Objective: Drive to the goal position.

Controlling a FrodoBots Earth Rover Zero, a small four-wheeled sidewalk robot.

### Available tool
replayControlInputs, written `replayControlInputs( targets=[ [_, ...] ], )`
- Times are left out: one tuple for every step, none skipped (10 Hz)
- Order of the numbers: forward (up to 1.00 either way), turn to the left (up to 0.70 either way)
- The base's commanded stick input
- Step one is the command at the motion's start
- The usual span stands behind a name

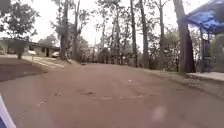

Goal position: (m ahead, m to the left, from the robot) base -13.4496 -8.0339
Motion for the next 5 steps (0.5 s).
replayControlInputs(
  targets=[
    [0.0, 0.7],
    [0.0, 0.7],
    [0.0, 0.7],
    [0.0, 0.7],
    [0.0, 0.7]
  ],
)
